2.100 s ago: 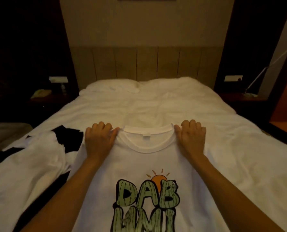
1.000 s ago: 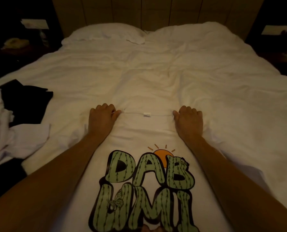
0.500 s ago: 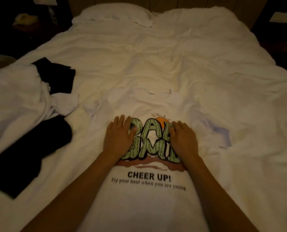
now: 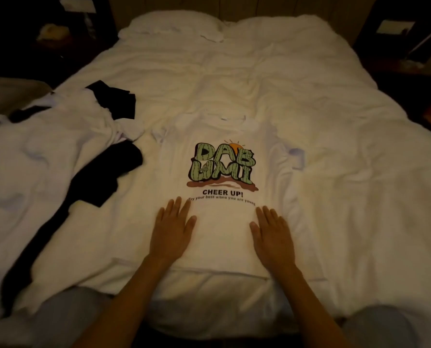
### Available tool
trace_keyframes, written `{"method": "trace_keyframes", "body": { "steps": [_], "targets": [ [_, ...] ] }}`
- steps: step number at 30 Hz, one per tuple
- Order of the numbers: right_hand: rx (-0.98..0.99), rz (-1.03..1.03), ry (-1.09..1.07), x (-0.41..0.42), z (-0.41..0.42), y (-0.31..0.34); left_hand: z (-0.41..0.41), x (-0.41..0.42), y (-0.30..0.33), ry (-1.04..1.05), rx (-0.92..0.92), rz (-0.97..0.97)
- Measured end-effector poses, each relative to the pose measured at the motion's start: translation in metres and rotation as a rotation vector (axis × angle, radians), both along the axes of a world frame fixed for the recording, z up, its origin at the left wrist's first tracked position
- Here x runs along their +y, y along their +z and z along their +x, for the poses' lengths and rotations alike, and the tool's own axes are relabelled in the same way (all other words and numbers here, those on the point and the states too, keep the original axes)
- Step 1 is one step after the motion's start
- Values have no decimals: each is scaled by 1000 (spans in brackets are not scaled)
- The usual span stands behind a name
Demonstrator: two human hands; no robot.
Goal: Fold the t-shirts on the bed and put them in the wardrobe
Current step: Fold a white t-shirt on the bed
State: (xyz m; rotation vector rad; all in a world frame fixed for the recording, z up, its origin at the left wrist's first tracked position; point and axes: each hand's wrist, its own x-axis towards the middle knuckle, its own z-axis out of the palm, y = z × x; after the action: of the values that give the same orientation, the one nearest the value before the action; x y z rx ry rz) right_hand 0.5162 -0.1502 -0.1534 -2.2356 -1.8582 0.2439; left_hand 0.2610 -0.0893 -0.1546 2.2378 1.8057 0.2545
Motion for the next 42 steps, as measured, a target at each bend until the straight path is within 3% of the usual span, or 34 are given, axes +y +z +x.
{"method": "trace_keyframes", "body": {
  "steps": [6,9,14,17,20,22,26,33,42],
  "targets": [
    [-3,-7,-9,-67,-7,-5,-13,-65,-3,-10,24,37],
    [59,26,-34,-92,-13,-4,-15,-90,-6,6,-99,16],
    [495,304,-304,-139,-38,8,-18,-136,2,267,-700,46],
    [778,220,-482,-150,-37,0,-24,-142,0,564,-1083,-91],
    [1284,216,-668,-140,-32,-4,-29,-136,6,790,-1506,-302],
    [1560,263,-771,-134,-29,4,-30,-132,9,838,-1629,-381],
    [1817,319,-843,-120,-19,17,-33,-117,15,852,-1742,-388],
    [1951,558,-924,-90,6,39,-48,-87,40,832,-1915,-471],
    [1677,745,-863,-91,24,39,-59,-87,44,783,-1954,-348]
  ]
}}
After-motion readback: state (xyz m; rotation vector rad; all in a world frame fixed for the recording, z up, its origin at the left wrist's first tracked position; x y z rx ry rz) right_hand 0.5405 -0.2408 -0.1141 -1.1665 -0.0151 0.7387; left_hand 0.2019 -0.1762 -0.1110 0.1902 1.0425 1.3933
